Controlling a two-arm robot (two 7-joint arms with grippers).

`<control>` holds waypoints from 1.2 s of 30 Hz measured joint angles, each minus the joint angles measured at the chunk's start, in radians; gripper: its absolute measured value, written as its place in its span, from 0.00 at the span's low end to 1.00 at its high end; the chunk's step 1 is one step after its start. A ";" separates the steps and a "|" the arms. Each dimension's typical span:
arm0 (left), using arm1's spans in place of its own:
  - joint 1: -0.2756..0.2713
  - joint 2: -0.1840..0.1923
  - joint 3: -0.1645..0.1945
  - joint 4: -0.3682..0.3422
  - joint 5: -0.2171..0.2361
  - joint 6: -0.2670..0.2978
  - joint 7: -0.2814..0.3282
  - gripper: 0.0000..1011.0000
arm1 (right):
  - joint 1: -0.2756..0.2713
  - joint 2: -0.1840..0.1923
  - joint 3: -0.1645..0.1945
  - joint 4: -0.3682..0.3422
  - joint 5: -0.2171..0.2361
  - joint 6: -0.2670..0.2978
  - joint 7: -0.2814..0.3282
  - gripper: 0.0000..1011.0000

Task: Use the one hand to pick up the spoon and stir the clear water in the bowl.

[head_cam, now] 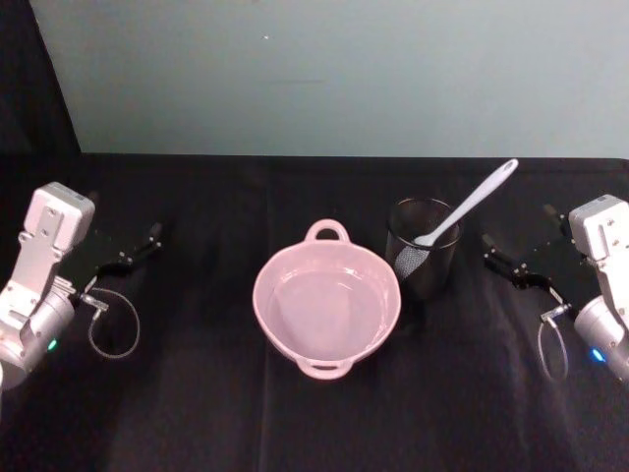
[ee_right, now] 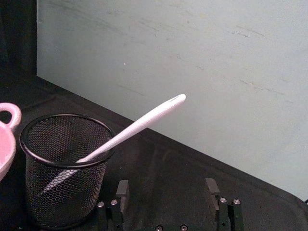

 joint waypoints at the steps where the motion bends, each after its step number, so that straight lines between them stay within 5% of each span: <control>1: 0.000 0.000 0.000 0.000 0.000 0.000 0.000 1.00 | 0.000 0.000 0.000 0.000 0.000 0.000 0.000 0.99; 36: 0.000 0.000 0.000 0.000 0.000 0.000 0.000 1.00 | -0.001 -0.003 0.003 -0.004 0.000 0.001 0.011 0.99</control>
